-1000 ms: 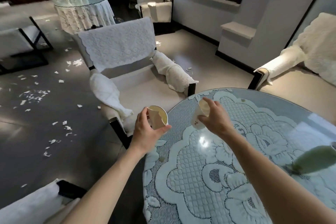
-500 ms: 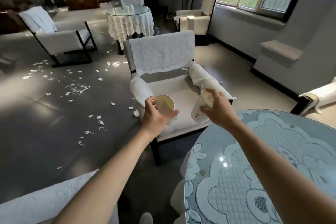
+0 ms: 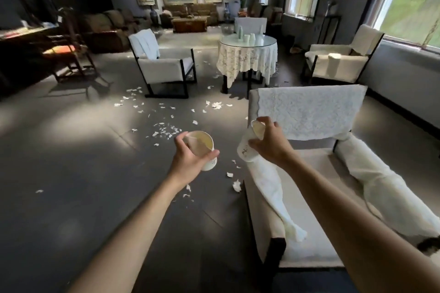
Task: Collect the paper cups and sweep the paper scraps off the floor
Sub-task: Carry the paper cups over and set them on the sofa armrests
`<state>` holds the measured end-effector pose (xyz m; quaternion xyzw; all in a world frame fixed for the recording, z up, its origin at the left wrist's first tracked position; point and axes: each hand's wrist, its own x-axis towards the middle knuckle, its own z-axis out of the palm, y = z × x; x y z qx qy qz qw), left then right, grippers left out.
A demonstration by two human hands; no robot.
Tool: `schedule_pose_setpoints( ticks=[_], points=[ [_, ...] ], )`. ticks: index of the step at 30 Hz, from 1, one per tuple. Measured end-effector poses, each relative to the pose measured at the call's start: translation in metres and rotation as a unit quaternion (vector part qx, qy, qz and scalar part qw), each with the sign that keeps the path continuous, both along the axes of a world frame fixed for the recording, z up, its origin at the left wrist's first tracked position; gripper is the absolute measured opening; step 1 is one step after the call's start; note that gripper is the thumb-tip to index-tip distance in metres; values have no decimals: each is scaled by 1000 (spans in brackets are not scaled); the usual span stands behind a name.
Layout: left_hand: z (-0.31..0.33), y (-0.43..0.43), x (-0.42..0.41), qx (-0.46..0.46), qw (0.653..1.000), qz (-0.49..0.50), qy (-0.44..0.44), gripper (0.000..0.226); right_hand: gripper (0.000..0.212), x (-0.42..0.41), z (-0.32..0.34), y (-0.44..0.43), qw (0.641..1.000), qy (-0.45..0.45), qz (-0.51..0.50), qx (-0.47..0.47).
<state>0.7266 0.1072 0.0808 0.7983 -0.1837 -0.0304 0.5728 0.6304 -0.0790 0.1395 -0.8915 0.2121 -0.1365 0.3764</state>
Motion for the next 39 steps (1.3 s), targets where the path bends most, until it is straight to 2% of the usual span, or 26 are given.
schedule_pose_setpoints(
  ticks=[4, 7, 10, 15, 19, 24, 32, 39],
  points=[
    [-11, 12, 74, -34, 998, 38, 24, 93, 59, 100, 1, 16, 997, -8, 74, -11],
    [-21, 3, 136, -39, 996, 65, 44, 112, 54, 175, -8, 6, 991, -6, 129, -29],
    [-23, -19, 202, -32, 995, 69, 61, 125, 49, 251, -15, -21, 990, -25, 136, -23],
    [5, -56, 314, 4, 997, 69, 45, 96, 45, 372, -4, -65, 990, -45, 133, 31],
    [24, -95, 398, 29, 997, 65, 35, 102, 44, 454, 3, -100, 987, -49, 147, 31],
    [24, -164, 514, 29, 999, 25, 32, 100, 47, 567, -9, -167, 992, -58, 103, 43],
    [29, -250, 746, 33, 999, -23, 6, 102, 63, 775, -17, -249, 998, -20, 45, 33],
    [33, -403, 883, 62, 987, -145, 11, 105, 58, 866, -8, -389, 993, -47, -77, 74]
  ],
)
